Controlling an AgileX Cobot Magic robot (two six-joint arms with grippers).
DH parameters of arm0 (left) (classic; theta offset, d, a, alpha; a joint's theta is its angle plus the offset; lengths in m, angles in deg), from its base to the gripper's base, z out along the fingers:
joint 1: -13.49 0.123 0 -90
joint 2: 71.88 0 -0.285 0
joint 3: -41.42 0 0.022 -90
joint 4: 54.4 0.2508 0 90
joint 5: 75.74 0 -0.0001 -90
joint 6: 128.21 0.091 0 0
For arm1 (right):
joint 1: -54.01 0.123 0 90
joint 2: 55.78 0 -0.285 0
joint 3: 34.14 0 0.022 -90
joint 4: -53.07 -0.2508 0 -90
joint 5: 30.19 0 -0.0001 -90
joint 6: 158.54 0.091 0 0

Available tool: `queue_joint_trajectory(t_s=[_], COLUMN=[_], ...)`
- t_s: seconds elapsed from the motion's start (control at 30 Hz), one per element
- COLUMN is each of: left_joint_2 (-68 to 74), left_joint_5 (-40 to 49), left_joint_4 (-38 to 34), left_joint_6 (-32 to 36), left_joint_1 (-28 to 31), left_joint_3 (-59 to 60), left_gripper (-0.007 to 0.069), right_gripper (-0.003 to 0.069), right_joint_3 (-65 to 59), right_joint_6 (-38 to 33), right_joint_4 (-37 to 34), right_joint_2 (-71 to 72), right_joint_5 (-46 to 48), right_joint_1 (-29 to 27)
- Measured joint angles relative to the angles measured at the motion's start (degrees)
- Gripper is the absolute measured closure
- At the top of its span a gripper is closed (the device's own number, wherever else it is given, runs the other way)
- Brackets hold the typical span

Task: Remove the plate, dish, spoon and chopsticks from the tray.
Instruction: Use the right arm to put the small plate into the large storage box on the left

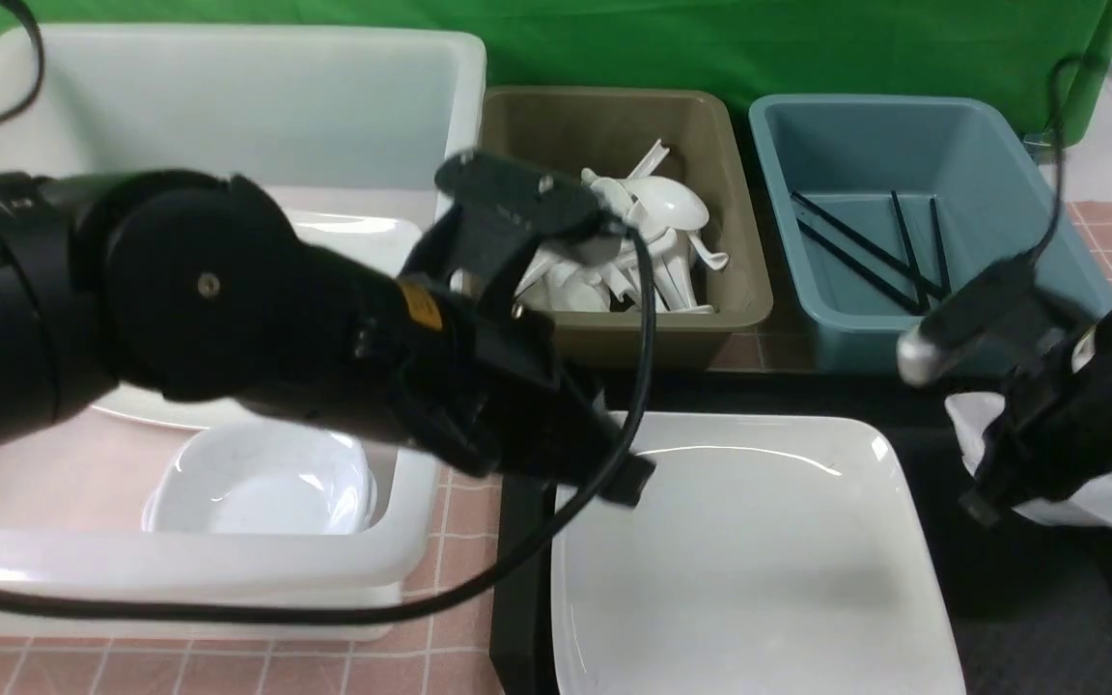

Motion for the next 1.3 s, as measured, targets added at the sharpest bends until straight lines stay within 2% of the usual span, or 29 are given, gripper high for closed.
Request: queue_joint_trajectory(t_s=[0.03,0.13,0.17,0.27,0.3,0.37,0.43,0.5,0.57,0.6,0.73,0.83,0.9,1.07,1.23,1.3], left_joint_2=[0.0,0.0,0.0,-0.7,-0.7,-3.1,-4.7,-8.8,-11.7,-13.5,-17.6,-19.9,-21.7,-23.5,-23.7,-23.7], left_joint_5=[-0.1,0.0,1.3,6.6,7.5,13.4,15.2,19.1,22.2,23.7,24.6,24.9,25.3,26.0,25.9,25.8], left_joint_4=[-0.1,1.2,3.7,13.0,13.0,20.7,23.7,25.8,25.7,25.1,22.2,20.0,16.9,11.6,7.9,7.2], left_joint_6=[0.2,0.8,0.0,-5.1,-6.0,-11.3,-12.7,-14.6,-15.3,-15.4,-15.4,-15.1,-12.5,-7.8,-5.4,-4.9], left_joint_1=[0.0,0.0,0.0,0.5,0.6,3.4,5.8,13.1,19.2,24.3,36.1,41.1,45.3,47.6,47.6,47.6], left_joint_3=[-0.2,-3.3,-5.3,-10.3,-10.3,-13.7,-14.6,-15.0,-15.0,-14.6,-11.0,-6.8,-2.5,2.5,2.7,2.7], left_gripper=[0.0625,0.0625,0.0625,0.0625,0.0625,0.0625,0.0625,0.0625,0.0625,0.0625,0.0625,0.0625,0.0624,0.0622,0.0621,0.0621], right_gripper=[0.0585,0.0585,0.0585,0.0585,0.0585,0.0585,0.0585,0.0585,0.0585,0.0585,0.0585,0.0585,0.0585,0.0585,0.0581,0.0557], right_joint_3=[0.2,4.4,6.7,11.9,12.3,17.9,20.6,27.2,31.1,35.2,43.9,49.6,55.2,62.5,63.8,64.0], right_joint_6=[0.0,-3.0,-5.0,-7.6,-7.7,-8.4,-8.6,-8.7,-8.7,-8.5,-7.6,-7.4,-6.9,-6.2,-6.3,-6.0], right_joint_4=[-0.6,-11.7,-16.5,-23.6,-24.0,-26.6,-27.2,-27.6,-27.7,-27.7,-27.7,-27.8,-27.9,-27.8,-26.5,-26.1], right_joint_2=[0.4,6.1,8.1,9.7,9.7,8.7,7.3,3.0,-1.0,-4.5,-13.9,-21.0,-27.2,-38.2,-42.7,-43.0], right_joint_5=[0.0,5.6,6.9,9.0,9.1,9.8,9.8,9.3,9.1,9.1,8.5,8.5,8.7,9.7,8.4,8.4], right_joint_1=[0.0,1.3,2.6,6.9,6.9,12.9,16.3,22.0,25.3,27.6,32.1,34.3,35.4,36.2,36.5,36.5])
